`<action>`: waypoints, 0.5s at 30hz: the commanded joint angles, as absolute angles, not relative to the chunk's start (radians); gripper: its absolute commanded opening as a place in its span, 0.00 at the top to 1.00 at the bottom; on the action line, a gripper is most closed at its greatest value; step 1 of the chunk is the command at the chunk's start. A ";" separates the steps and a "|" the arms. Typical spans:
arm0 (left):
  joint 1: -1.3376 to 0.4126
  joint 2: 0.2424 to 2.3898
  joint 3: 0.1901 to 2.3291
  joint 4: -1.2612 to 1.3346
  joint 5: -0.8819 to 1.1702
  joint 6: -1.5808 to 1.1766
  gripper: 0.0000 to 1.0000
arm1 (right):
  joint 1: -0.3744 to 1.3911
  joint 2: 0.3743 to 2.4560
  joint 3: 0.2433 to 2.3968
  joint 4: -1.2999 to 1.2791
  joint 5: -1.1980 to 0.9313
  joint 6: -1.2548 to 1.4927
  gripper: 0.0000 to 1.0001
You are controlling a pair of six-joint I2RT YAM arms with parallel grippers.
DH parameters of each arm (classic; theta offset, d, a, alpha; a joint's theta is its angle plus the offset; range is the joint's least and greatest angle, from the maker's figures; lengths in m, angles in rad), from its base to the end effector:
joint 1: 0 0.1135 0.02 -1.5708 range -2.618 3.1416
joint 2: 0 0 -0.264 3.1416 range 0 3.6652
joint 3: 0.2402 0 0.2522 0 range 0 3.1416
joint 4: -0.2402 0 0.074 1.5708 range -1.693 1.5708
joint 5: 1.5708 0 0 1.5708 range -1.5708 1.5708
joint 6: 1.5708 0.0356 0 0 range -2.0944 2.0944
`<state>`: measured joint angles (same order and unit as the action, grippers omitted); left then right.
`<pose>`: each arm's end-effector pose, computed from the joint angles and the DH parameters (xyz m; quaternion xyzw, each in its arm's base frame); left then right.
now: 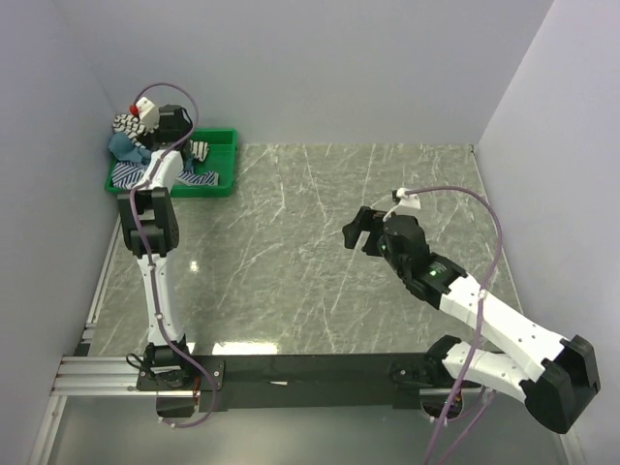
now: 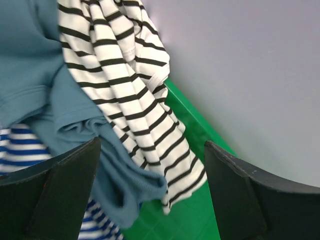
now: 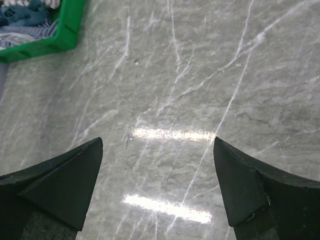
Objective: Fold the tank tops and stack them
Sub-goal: Grab the tank top from the pile
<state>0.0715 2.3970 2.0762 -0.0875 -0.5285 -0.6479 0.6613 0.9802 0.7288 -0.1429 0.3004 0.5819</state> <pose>0.5589 0.0580 0.2305 -0.4182 0.7047 0.0586 0.5702 0.1840 0.1298 0.2885 0.0503 0.8252 0.2183 0.5185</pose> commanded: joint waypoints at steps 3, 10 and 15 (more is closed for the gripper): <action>0.083 2.467 2.123 0.018 -0.571 -0.689 0.12 | 0.637 1.037 0.747 -0.078 0.285 0.571 0.04; 0.098 2.529 2.151 0.041 -0.578 -0.750 0.16 | 0.620 1.094 0.749 -0.055 0.259 0.575 0.05; 0.120 2.568 2.161 0.063 -0.560 -0.807 0.20 | 0.611 1.124 0.741 -0.054 0.259 0.586 0.07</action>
